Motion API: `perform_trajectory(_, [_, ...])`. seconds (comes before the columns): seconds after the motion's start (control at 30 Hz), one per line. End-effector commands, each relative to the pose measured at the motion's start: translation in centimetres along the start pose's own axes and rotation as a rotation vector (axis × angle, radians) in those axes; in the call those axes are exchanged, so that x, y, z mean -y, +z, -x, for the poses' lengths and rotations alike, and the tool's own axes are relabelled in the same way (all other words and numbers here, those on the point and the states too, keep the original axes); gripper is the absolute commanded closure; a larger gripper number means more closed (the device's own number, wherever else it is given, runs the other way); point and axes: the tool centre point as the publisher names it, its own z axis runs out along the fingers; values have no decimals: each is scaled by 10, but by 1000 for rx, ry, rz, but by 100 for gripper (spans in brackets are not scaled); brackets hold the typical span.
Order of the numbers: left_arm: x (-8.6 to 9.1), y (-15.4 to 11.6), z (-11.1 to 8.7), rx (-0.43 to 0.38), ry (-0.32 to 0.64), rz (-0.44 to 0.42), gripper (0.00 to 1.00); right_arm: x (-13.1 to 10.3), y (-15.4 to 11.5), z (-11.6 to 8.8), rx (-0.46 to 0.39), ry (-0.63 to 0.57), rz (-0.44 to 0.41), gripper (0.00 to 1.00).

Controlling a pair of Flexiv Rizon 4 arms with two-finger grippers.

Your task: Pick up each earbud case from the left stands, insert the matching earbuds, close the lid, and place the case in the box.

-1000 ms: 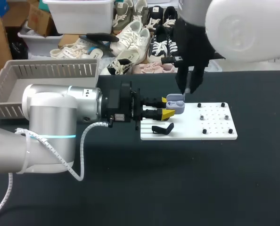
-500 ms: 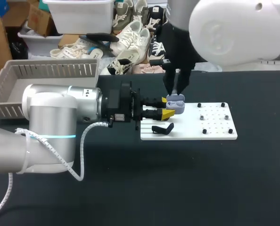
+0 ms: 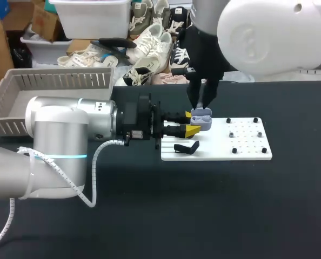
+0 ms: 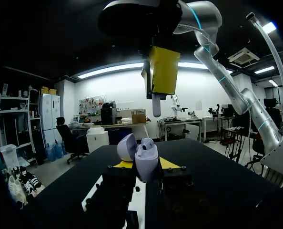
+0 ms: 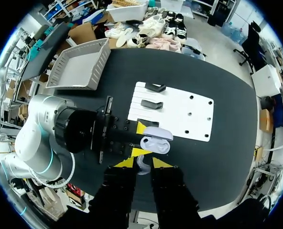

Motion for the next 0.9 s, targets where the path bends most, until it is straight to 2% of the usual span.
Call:
perform_trajectory(0.03, [1,0,0,2,1,3,100,-3,7,1,7,-13,-16,100])
perform_trajectory(0.1, [1,0,0,2,1,3,100,-4,12,3,13,-40,-30,100])
perform_trajectory(0.17, [1,0,0,2,1,3,100,-6,17,4,31,-98,-82,100])
perform_trajectory(0.3, [1,0,0,2,1,3,100,-7,19,5,41,-130,-94,100])
perform_trajectory(0.9, [1,0,0,2,1,3,100,7,26,11,58,-101,-109,100])
